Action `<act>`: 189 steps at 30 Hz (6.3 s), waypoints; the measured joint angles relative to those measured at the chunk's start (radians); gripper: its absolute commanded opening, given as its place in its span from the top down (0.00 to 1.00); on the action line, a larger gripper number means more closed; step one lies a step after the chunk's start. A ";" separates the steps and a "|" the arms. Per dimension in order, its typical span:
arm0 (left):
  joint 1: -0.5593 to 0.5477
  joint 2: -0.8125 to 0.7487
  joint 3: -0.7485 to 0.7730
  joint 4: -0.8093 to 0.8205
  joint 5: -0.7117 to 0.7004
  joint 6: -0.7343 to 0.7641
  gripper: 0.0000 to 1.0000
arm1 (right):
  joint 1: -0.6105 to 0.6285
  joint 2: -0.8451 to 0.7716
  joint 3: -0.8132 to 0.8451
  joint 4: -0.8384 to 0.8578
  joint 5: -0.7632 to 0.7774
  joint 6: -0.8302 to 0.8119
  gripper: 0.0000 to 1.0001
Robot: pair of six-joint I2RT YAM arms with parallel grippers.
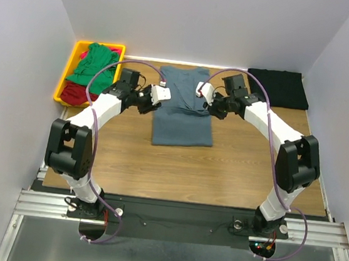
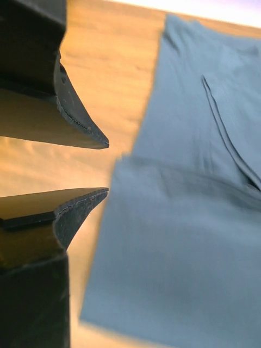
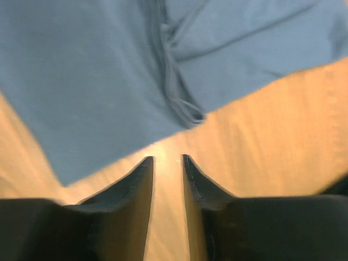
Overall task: Fold and stack the t-shirts
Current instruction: Fold the tshirt
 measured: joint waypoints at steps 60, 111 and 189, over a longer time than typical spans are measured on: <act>-0.248 -0.127 -0.420 0.066 -0.172 0.108 1.00 | 0.108 -0.095 -0.429 0.118 0.056 0.043 0.99; -0.084 0.091 0.196 -0.459 0.216 0.022 1.00 | -0.088 -0.024 -0.042 -0.420 -0.219 -0.148 0.99; 0.082 0.430 -0.119 0.712 0.402 -1.366 0.70 | -0.188 0.521 0.213 0.136 -0.569 1.047 0.61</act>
